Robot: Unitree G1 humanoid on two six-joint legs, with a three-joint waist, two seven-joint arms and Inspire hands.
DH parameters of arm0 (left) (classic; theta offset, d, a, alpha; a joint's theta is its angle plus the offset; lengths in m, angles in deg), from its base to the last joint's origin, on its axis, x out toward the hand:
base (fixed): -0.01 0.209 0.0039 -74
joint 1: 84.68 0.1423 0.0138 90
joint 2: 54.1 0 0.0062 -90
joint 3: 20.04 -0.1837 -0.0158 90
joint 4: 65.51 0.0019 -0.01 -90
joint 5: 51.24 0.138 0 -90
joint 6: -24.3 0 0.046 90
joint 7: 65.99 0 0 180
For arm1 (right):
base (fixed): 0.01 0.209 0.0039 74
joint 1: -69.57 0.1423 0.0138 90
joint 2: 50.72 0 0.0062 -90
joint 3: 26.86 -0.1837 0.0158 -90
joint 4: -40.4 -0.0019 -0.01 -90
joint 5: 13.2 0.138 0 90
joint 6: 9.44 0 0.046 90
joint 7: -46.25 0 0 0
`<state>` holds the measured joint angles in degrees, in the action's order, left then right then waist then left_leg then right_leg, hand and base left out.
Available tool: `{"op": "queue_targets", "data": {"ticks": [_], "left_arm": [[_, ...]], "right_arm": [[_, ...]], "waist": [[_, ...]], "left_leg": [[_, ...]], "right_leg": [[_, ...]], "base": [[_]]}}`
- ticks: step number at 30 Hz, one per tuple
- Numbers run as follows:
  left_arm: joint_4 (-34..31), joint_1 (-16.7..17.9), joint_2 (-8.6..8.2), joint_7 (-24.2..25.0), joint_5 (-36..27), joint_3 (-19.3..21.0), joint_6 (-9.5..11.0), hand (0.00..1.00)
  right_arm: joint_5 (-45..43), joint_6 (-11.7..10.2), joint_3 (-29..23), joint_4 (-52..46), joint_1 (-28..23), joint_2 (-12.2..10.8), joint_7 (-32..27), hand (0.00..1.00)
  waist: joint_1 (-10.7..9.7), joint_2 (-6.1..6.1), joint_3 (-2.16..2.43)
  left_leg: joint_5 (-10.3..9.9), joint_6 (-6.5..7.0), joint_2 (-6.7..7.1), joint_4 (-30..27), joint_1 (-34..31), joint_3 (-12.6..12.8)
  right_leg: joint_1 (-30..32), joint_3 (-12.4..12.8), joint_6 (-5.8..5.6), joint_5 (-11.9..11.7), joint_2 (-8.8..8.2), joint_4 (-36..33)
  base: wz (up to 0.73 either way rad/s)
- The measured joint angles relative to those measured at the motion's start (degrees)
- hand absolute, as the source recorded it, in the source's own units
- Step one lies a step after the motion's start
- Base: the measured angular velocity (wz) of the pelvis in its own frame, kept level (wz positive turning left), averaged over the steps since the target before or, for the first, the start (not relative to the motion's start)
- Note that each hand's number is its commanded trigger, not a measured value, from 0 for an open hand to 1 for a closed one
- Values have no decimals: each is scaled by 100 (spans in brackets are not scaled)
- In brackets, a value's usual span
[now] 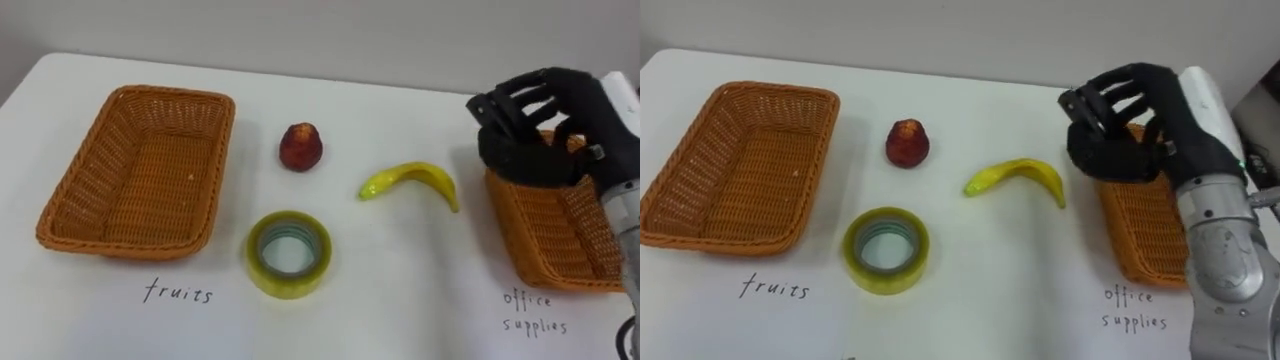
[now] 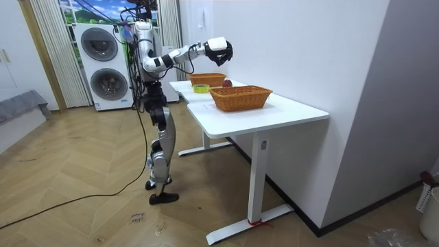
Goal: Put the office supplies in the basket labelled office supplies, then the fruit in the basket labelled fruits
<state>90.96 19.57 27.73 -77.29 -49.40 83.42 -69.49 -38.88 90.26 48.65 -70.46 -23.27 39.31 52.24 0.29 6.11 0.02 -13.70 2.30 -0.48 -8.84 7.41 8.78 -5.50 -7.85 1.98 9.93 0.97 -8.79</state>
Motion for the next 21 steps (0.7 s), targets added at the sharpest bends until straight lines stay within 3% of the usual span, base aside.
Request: {"op": "queue_targets", "data": {"ticks": [5, 13, 21], "left_arm": [[-4, 68, -22, -65, 0, -4, -6, 0], [-7, 106, -21, -67, 1, -8, -124, 0], [-65, 156, -22, -66, 6, -8, -267, 0]], "right_arm": [[56, -30, -115, 78, -1, 3, -604, 100], [353, -28, -257, 449, -9, 11, -1058, 100], [508, -2, -258, 718, -51, 11, -1294, 100]], "waist": [[-138, -9, 7], [-222, 33, 30], [-285, 37, 25]], "left_leg": [[0, 0, -7, 0, 14, 45], [0, 0, -12, -8, 34, 68], [-2, -1, -14, -33, 26, 67]], "right_leg": [[0, 55, 0, 0, 8, -8], [52, 69, 0, 0, 9, -88], [55, 65, 0, 0, 7, -103]], "base": [[-4], [-3], [0]]}}
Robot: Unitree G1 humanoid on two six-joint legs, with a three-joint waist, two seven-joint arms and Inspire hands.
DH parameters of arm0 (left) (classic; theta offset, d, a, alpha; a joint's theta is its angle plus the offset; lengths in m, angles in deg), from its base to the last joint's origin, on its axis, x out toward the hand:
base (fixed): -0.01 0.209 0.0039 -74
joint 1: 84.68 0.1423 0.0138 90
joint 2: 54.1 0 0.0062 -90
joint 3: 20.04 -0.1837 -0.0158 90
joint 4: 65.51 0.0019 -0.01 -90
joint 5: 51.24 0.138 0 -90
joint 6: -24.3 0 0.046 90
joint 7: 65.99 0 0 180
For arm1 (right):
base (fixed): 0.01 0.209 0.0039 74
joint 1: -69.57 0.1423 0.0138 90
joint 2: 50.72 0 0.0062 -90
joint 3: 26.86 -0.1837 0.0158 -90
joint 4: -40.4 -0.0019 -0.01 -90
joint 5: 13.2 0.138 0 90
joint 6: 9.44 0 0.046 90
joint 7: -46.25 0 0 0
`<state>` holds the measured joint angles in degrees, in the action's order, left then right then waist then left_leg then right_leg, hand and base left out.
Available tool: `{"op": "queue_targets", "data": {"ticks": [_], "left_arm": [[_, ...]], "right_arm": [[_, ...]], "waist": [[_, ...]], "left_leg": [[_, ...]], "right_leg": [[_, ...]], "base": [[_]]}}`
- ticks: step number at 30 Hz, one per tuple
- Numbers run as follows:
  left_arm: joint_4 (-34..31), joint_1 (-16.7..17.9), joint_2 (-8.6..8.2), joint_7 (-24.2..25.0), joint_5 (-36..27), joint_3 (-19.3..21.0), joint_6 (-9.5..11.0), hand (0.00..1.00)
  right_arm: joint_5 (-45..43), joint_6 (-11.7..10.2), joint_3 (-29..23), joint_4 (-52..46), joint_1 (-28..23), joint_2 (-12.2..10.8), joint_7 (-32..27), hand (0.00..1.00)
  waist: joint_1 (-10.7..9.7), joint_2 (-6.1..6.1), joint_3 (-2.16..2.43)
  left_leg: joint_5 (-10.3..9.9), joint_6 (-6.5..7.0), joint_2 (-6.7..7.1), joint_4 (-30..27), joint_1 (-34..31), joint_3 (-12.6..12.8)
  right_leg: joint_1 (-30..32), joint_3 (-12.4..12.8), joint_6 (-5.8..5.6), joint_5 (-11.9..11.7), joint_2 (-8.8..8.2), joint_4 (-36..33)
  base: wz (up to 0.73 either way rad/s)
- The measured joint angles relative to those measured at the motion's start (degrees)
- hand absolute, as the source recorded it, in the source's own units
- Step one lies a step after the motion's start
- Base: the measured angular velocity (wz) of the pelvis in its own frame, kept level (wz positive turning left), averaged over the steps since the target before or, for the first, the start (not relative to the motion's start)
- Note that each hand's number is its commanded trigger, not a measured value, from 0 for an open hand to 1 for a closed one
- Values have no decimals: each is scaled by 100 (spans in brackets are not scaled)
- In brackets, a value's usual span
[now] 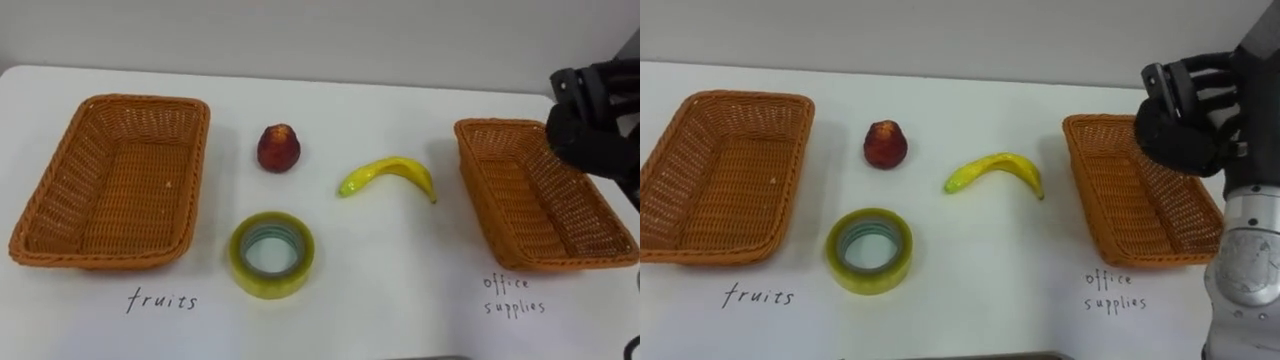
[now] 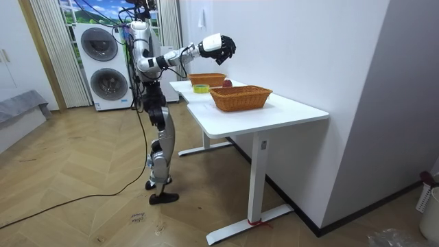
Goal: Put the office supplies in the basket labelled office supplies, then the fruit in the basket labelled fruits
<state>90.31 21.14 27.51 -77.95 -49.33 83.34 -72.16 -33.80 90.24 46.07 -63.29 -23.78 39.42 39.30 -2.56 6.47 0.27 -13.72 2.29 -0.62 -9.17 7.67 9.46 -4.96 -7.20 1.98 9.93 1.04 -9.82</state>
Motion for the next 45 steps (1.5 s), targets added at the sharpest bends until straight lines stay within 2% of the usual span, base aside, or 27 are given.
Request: {"op": "queue_targets", "data": {"ticks": [7, 14, 15, 16, 17, 18, 19, 31, 45], "left_arm": [[-60, 23, 7, -4, 18, 0, -108, 0], [-64, 35, 26, -9, 56, -33, -110, 0], [-64, 35, 34, -9, 56, -32, -109, 0], [-65, 35, 50, -12, 57, -32, -103, 0], [-66, 34, 53, -13, 57, -32, -101, 0], [-66, 34, 51, -13, 57, -32, -99, 0], [-67, 34, 43, -13, 57, -32, -98, 0], [-66, 41, 42, -30, 110, -32, -124, 0], [-68, 37, 41, -42, 113, -32, -184, 0]], "right_arm": [[-21, 52, -2, 90, -67, 0, -45, 100], [-16, 94, 13, 512, -65, -7, -31, 100], [-16, 93, 14, 513, -65, -7, -30, 87], [-13, 94, 15, 513, -65, -7, -30, 62], [-12, 93, 15, 513, -65, -7, -29, 29], [-12, 93, 15, 513, -65, -7, -29, 18], [-12, 93, 15, 513, -65, -7, -29, 0], [-44, 109, 19, 570, -61, -6, 99, 0], [-44, 115, 20, 571, -60, -6, 217, 0]], "waist": [[-28, -27, -8], [-10, -49, -25], [-11, -52, -26], [2, -52, -26], [1, -51, -26], [0, -50, -26], [1, -49, -25], [77, 17, -17], [90, 2, -42]], "left_leg": [[-2, 0, -3, 49, -9, -1], [-2, 0, 3, 54, -4, 74], [-2, 0, 3, 54, -4, 76], [-1, 0, 1, 52, 1, 88], [-1, 0, -2, 44, 7, 107], [-1, 0, -3, 42, 9, 116], [-1, 0, -3, 41, 13, 124], [-1, 1, -8, 54, -38, 146], [-2, 1, -12, 65, -21, 142]], "right_leg": [[9, 17, 0, 0, 8, -7], [31, 76, -1, 1, 8, 0], [35, 79, -1, 1, 8, 2], [38, 87, -2, 1, 10, 3], [37, 99, -2, 1, 12, 4], [37, 107, -2, 1, 12, 4], [37, 113, -2, 1, 12, 5], [98, 140, -1, 1, 15, -44], [108, 141, -1, 1, 17, -83]], "base": [[0], [-3], [-4], [-3], [-4], [-5], [-4], [-2], [0]]}}
